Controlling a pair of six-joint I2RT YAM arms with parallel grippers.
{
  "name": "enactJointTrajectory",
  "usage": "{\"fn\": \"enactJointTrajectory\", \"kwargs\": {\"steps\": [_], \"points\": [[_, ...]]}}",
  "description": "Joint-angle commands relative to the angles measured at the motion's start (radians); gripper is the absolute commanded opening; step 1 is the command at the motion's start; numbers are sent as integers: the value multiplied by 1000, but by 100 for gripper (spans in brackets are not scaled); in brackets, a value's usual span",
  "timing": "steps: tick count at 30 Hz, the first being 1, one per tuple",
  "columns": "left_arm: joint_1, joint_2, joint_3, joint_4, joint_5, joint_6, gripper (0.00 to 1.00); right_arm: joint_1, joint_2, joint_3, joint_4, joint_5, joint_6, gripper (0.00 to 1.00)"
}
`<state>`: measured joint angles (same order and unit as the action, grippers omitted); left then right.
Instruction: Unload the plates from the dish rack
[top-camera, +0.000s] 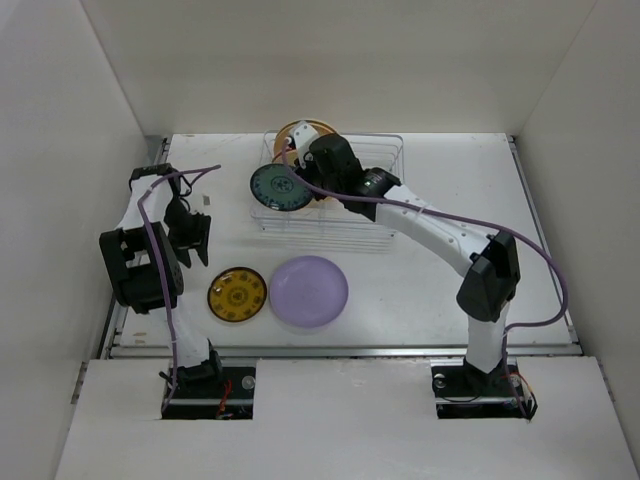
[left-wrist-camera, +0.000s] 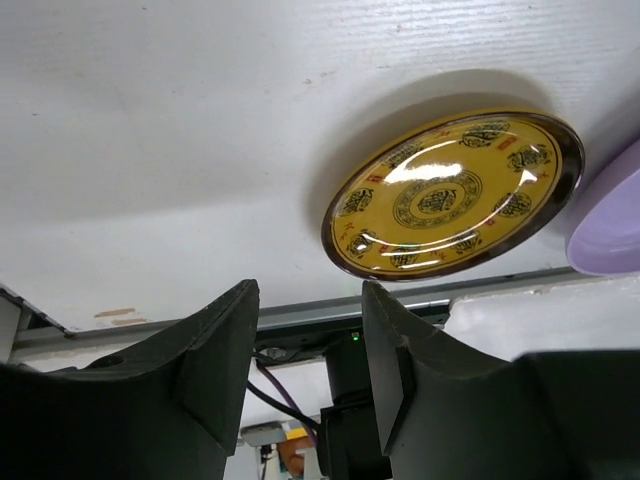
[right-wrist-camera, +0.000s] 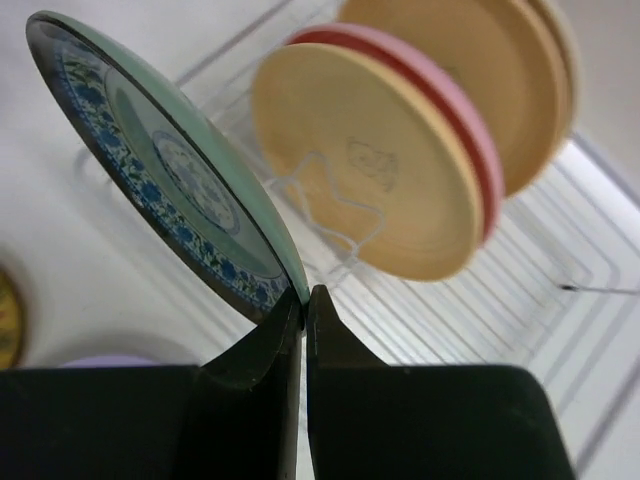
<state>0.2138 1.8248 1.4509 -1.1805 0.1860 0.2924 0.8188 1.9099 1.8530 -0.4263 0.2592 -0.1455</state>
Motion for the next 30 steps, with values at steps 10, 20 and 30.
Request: {"fn": "enactJointTrajectory", "kwargs": {"steps": [10,20,30], "points": [[78,-87,62,88,-192,-194,42,89,259,153,-109,-798,153,0],[78,-87,71,99,-201,-194,42,148,385,155,-69,-743,262,15],[78,-107,91,99,-154,-176,42,148,272,164,-136,-603,244,63]]}}
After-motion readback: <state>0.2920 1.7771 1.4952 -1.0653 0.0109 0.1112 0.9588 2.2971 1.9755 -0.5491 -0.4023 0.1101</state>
